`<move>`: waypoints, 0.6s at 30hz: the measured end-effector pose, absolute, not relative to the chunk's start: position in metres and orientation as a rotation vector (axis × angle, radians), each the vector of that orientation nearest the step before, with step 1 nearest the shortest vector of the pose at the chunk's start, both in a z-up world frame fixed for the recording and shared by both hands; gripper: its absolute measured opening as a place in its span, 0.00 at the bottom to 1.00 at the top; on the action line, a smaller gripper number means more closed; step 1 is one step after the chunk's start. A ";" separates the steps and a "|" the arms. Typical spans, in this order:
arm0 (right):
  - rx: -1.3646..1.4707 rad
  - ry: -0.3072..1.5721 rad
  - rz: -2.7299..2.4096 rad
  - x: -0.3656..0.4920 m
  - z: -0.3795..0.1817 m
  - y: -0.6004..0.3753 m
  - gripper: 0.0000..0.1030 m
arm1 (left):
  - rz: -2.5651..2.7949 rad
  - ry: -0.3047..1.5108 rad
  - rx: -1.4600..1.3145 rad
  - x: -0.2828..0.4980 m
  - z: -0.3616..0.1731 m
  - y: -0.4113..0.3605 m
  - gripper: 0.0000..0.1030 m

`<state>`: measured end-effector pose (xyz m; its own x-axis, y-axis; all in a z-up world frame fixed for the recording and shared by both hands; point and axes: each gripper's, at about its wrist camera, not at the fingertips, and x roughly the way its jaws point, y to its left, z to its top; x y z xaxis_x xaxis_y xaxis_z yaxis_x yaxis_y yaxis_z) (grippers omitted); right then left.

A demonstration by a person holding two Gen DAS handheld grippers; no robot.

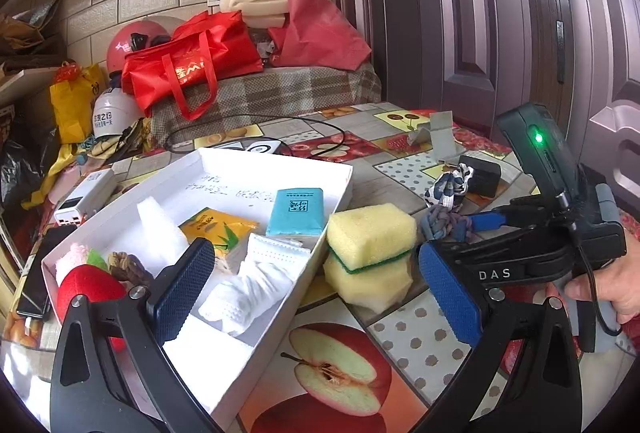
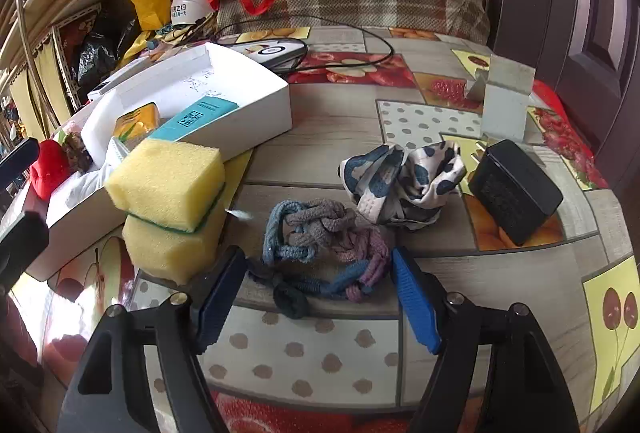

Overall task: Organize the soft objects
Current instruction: 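Grasp the yellow-green sponge with left tool while right tool grasps the blue rope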

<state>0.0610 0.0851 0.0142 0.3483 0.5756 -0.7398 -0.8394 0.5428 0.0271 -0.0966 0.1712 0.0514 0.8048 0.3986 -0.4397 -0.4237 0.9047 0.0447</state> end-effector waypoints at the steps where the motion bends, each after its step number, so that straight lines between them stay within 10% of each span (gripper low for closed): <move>1: -0.379 0.794 0.953 0.064 0.013 0.086 0.61 | 0.435 0.465 -0.061 -0.093 0.051 0.171 1.00; 4: -0.338 0.790 1.002 0.064 0.015 0.076 0.32 | 0.423 0.482 -0.079 -0.083 0.049 0.171 1.00; 18: -0.147 0.826 1.013 0.081 0.021 0.014 0.28 | 0.581 0.636 -0.058 -0.009 0.035 0.160 1.00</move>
